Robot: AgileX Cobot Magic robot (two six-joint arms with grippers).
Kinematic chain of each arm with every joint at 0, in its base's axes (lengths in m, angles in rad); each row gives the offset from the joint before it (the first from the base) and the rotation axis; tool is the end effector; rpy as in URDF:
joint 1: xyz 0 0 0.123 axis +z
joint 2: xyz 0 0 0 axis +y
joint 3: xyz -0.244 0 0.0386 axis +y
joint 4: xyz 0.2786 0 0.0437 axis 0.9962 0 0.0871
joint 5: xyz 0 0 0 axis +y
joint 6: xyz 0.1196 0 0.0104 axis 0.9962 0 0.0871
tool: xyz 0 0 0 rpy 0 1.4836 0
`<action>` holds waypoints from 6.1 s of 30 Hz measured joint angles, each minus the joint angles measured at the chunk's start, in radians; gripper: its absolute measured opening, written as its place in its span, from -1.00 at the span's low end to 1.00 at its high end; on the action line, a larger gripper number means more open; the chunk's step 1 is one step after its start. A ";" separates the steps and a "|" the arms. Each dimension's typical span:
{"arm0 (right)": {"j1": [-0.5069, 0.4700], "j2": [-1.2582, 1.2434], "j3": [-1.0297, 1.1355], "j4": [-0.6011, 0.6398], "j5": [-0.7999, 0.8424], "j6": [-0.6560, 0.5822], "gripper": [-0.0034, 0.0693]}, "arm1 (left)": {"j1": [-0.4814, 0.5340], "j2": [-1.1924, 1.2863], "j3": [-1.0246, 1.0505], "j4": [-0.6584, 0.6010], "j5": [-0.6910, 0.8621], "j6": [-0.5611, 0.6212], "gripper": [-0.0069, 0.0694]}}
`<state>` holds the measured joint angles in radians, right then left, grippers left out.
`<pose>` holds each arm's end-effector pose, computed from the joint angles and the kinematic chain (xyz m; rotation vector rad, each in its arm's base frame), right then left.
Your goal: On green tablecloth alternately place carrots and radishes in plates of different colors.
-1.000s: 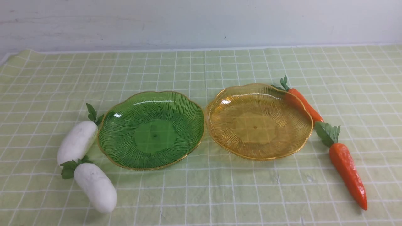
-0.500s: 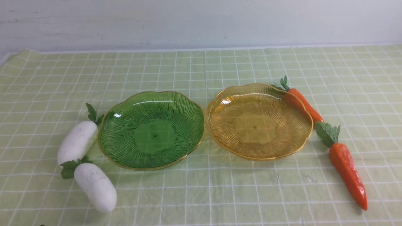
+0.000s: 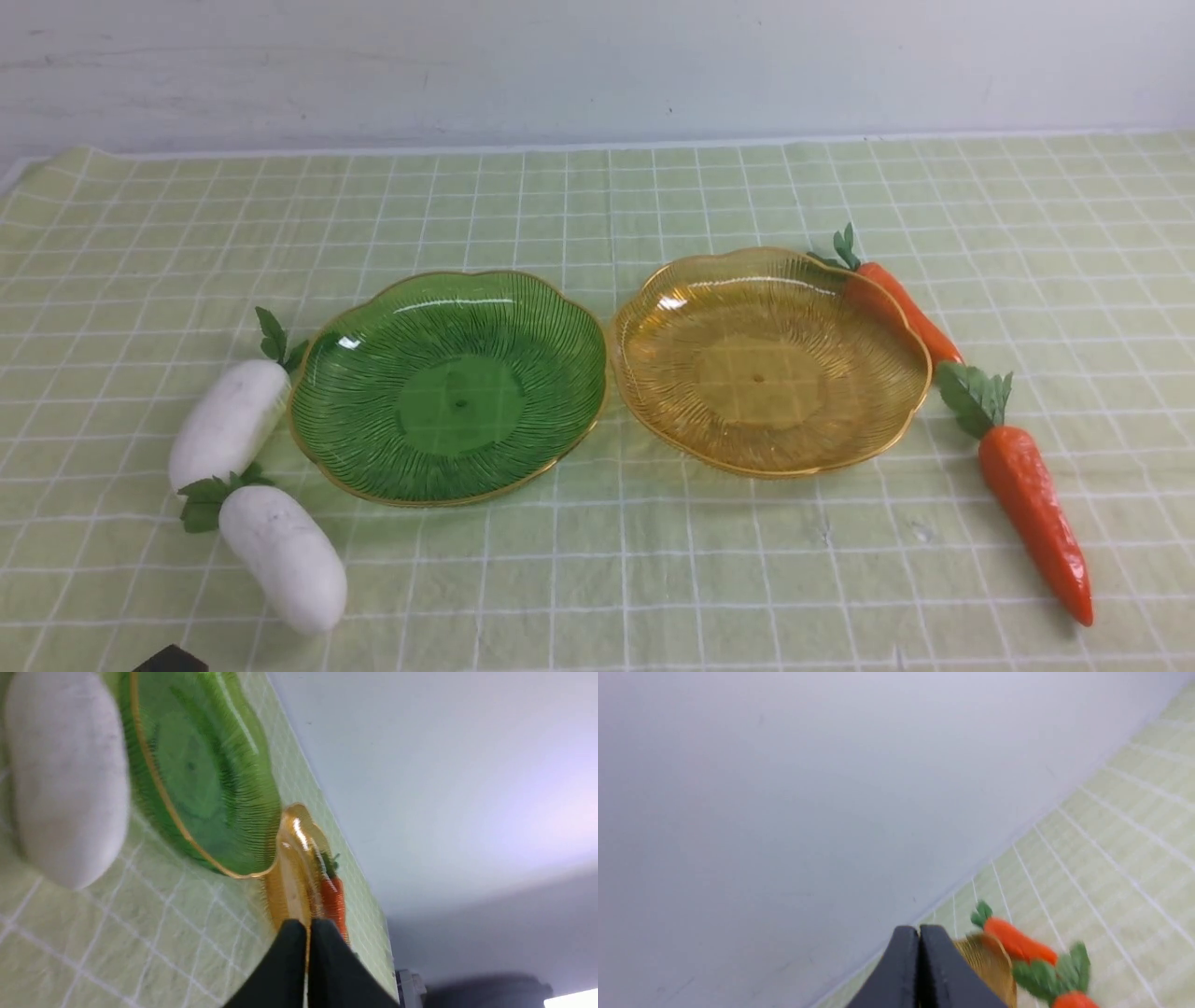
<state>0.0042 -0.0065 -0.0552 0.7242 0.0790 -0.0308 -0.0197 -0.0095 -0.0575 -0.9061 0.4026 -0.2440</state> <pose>0.1505 0.0069 0.2315 0.4682 1.4359 0.6004 0.1435 -0.0399 0.2098 -0.7037 1.6500 -1.0943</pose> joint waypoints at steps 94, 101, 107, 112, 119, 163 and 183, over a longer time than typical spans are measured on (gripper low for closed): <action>0.299 1.911 -1.226 -0.243 0.366 -0.421 0.58 | 0.000 0.929 -0.366 0.295 0.478 0.501 -0.83; 0.192 1.845 -1.309 -0.280 0.390 -0.421 0.60 | 0.000 0.929 -0.366 0.295 0.478 0.502 -0.83; 0.028 1.825 -1.328 -0.357 0.549 -0.418 0.61 | 0.000 0.929 -0.366 0.295 0.478 0.502 -0.83; -0.068 1.871 -1.328 -0.378 0.710 -0.397 0.61 | 0.000 0.929 -0.366 0.295 0.478 0.502 -0.83; -0.085 1.995 -1.328 -0.365 0.769 -0.393 0.61 | 0.000 0.929 -0.366 0.295 0.478 0.502 -0.83; -0.027 2.080 -1.362 -0.503 0.679 -0.448 -0.80 | 0.000 0.929 -0.366 0.295 0.478 0.550 -0.83; -0.027 1.956 -1.362 -0.591 0.739 -0.234 -0.82 | 0.000 0.929 -0.366 0.295 0.478 0.550 -0.83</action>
<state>-0.0232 1.9496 -1.4167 0.1333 0.8180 -0.2647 -0.0197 0.9199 -0.4231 -0.6106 0.8805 0.3065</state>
